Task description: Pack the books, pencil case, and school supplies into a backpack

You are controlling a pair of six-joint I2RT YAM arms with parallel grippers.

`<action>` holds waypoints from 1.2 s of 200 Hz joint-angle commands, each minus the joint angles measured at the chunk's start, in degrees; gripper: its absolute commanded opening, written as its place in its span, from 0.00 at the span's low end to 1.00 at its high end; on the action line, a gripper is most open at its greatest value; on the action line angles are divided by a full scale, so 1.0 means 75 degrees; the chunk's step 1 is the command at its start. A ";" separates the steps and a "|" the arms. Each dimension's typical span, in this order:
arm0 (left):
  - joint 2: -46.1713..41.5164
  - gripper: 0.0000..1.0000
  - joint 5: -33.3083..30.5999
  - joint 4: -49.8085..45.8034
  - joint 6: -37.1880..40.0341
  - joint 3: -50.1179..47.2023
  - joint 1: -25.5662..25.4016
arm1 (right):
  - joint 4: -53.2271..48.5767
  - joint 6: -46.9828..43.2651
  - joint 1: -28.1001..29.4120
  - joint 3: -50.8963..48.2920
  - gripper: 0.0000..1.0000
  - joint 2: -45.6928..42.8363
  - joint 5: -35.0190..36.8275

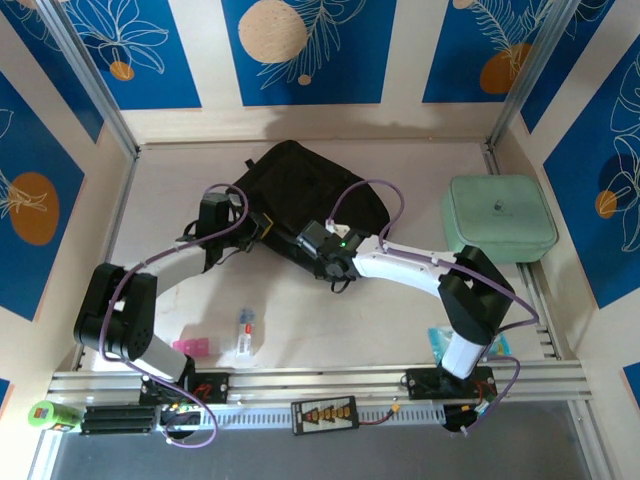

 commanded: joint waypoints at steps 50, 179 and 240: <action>0.0101 0.00 0.0121 0.0091 0.0251 0.0296 0.0130 | -0.0786 0.0293 -0.0054 -0.0499 0.05 -0.0583 0.0812; 0.1340 0.04 0.0160 -0.0768 0.1384 0.1513 0.0437 | 0.1148 -0.2327 -0.0699 -0.1701 0.00 -0.1737 -0.1157; 0.0288 0.50 -0.0842 -0.1636 0.1832 0.0669 0.1554 | 0.2499 -0.3275 -0.0585 -0.0507 0.00 -0.0556 -0.3463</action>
